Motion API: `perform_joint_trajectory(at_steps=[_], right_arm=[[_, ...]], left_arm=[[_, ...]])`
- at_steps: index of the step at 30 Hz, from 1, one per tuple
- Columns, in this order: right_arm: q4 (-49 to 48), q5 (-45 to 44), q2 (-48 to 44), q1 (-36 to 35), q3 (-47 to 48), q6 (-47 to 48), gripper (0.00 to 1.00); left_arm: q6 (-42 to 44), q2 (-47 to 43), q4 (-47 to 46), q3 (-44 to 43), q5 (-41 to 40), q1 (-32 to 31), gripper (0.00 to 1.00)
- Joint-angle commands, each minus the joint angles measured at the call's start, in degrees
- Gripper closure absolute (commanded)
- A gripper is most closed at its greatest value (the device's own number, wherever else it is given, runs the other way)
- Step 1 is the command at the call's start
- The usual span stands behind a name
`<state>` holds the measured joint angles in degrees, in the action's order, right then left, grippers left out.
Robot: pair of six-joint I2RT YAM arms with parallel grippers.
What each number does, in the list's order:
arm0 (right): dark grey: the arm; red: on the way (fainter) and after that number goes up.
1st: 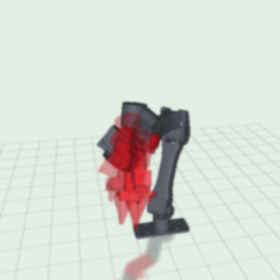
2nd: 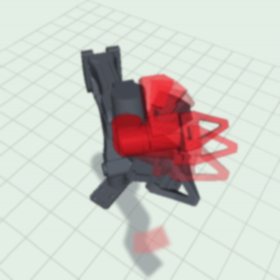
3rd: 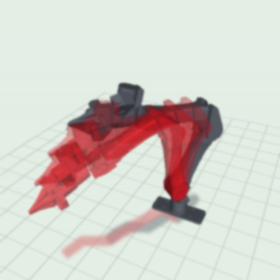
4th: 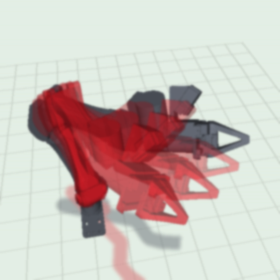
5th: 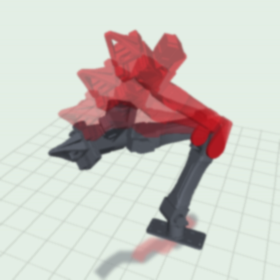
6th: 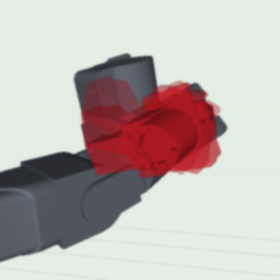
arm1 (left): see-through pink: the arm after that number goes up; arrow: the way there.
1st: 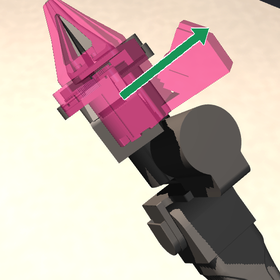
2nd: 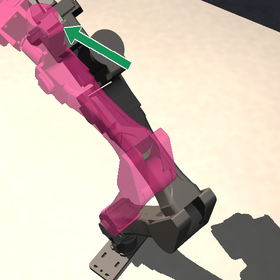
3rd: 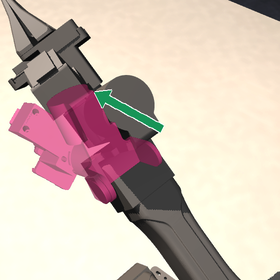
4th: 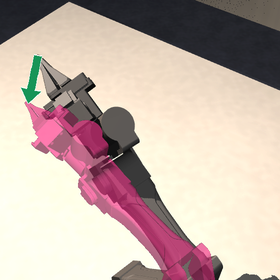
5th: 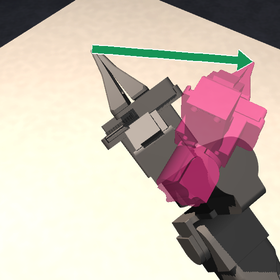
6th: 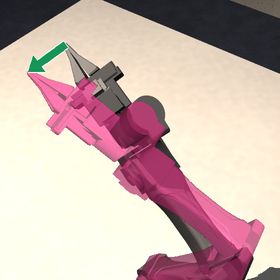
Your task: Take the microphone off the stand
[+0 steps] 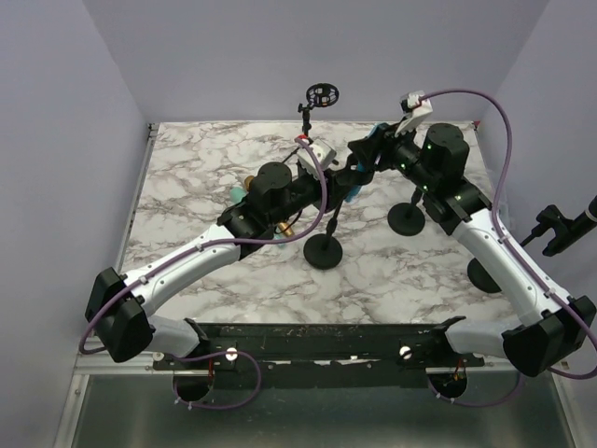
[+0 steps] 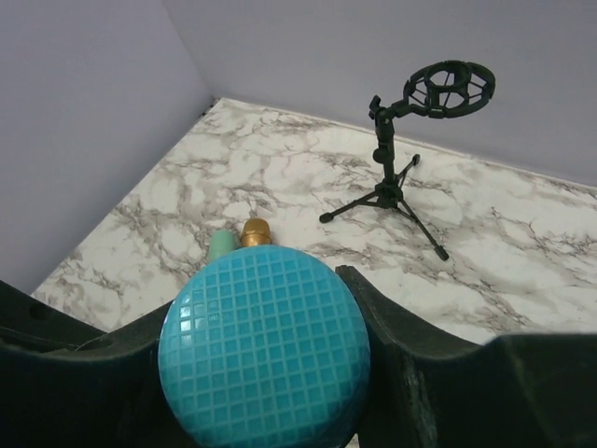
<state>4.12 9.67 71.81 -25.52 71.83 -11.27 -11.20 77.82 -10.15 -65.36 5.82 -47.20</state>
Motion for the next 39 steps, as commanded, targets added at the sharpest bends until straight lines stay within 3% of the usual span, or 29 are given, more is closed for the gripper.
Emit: perform_joint_trajectory(at_steps=[1, 7, 13, 18, 24, 30, 33, 34, 39], right_arm=[[-3.3, -5.1, -2.4, 0.1, 4.6, -2.2, 0.99], [-6.2, -2.5, -1.2, 0.0, 11.3, -4.2, 0.99], [-5.0, -5.9, -0.2, 0.1, 20.5, -1.7, 0.99], [-9.3, -12.0, -4.9, 0.1, 18.3, 1.1, 0.99], [-11.9, -21.2, -10.6, 0.1, 9.2, 4.6, 0.99], [-9.9, -23.0, -13.0, 0.1, 5.0, 5.7, 0.99], [-9.5, -22.5, -13.0, 0.1, 4.2, 5.3, 0.99], [-9.5, -22.2, -13.0, 0.1, 4.0, 5.1, 0.99], [-9.6, -21.6, -12.9, 0.1, 3.0, 4.6, 0.99]], left_arm=[[-1.2, -0.4, 4.3, 3.7, 0.2, 0.4, 1.00], [-1.8, -0.9, 3.2, 5.2, 0.0, 0.4, 1.00], [-2.5, -1.6, 2.9, 6.5, 0.0, 0.4, 1.00], [-3.9, -1.8, 5.3, 5.3, 0.9, 0.4, 0.99], [-7.5, -2.6, 8.9, 3.2, 1.5, 0.5, 0.59], [-11.0, -5.3, 12.6, 2.6, 3.8, 1.4, 0.33], [-12.2, -7.1, 14.0, 2.3, 6.7, 1.7, 0.05], [-12.6, -7.7, 14.6, 2.0, 7.5, 1.8, 0.02], [-16.4, -10.6, 18.4, 0.6, 11.6, 3.6, 0.01]])
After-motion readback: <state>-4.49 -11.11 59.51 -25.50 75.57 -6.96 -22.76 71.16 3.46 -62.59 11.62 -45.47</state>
